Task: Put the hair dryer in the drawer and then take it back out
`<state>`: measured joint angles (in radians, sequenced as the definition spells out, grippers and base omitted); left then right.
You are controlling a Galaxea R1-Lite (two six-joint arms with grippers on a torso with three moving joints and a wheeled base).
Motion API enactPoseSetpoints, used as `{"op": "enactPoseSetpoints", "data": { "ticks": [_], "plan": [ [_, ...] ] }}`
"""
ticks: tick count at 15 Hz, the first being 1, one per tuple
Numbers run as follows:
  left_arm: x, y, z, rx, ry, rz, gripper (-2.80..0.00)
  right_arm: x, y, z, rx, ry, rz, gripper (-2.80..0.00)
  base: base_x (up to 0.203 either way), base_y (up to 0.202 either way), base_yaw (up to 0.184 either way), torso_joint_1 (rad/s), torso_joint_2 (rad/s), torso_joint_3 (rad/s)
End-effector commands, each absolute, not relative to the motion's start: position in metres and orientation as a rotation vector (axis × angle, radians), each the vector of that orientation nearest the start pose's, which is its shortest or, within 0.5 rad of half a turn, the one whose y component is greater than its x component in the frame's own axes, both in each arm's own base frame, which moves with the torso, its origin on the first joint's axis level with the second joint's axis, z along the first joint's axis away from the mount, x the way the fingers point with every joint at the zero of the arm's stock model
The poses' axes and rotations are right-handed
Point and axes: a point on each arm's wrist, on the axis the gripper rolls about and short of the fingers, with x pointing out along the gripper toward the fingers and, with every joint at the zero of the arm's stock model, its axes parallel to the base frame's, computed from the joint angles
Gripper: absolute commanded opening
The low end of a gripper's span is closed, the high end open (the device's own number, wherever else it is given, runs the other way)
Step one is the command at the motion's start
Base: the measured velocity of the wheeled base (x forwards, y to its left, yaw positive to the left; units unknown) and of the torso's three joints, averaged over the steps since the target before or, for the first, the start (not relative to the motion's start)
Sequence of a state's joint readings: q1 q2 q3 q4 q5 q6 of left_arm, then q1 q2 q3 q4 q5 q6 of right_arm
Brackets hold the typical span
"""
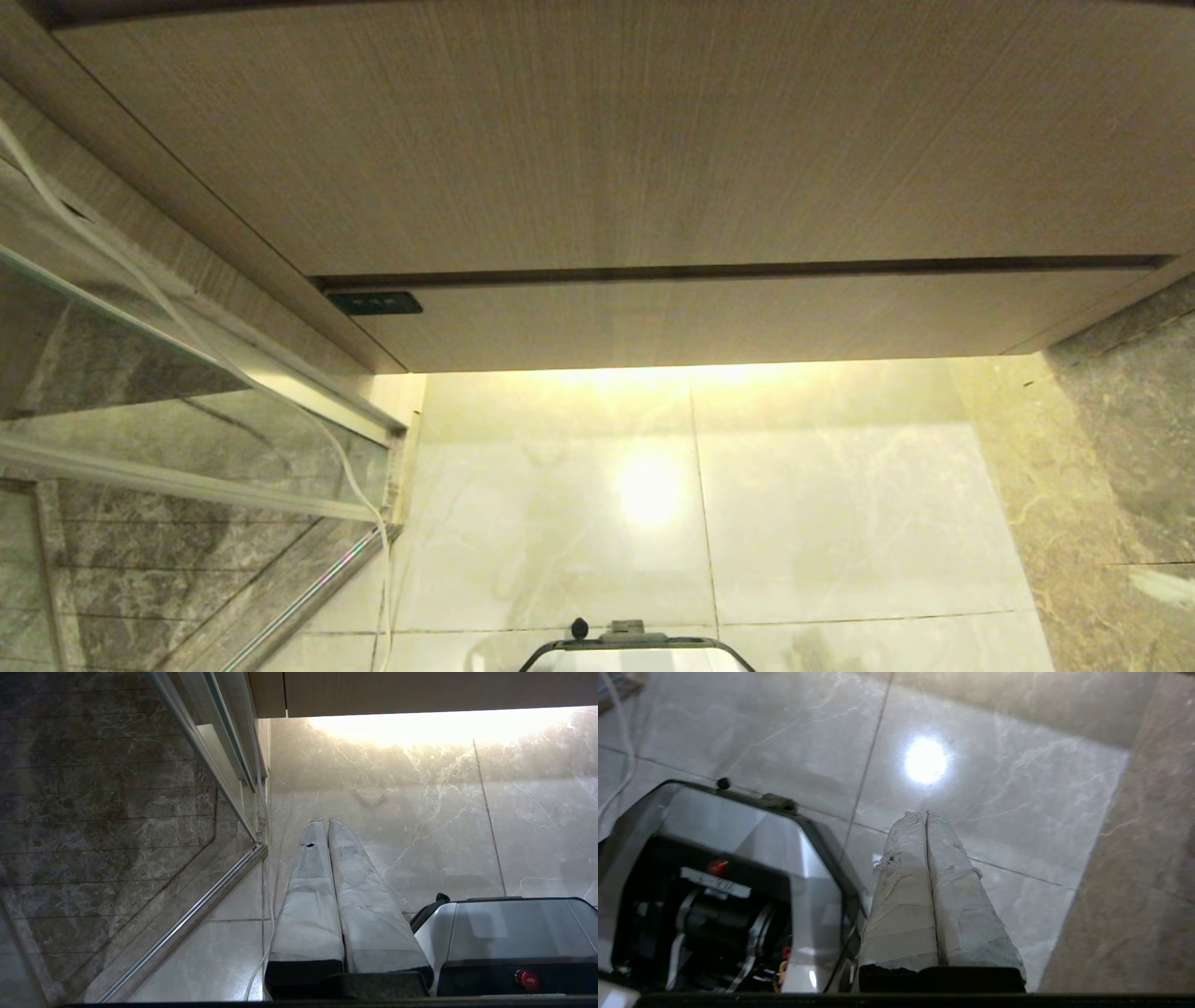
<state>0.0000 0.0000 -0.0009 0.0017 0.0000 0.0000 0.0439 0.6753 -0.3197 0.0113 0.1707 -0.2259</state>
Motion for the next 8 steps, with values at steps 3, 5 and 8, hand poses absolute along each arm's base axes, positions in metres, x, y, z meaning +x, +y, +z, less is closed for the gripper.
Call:
{"op": "enactPoseSetpoints", "data": {
  "ticks": [3,5,8],
  "plan": [
    [-0.023,0.000,0.075,-0.001,0.001,0.000,-2.80,-0.001,0.004,0.119,-0.149,0.203,0.274,-2.80,0.000,0.000,0.000,0.000,0.00,0.000],
    [-0.023,0.000,0.076,0.000,0.000,0.000,-2.80,-0.001,0.003,0.093,-0.110,0.223,0.259,-2.80,0.000,0.000,0.000,0.000,0.00,0.000],
    [-0.023,0.000,0.075,0.000,0.001,0.000,-2.80,0.000,0.002,0.090,-0.096,0.244,0.185,-2.80,0.000,0.000,0.000,0.000,0.00,0.000]
  ]
}}
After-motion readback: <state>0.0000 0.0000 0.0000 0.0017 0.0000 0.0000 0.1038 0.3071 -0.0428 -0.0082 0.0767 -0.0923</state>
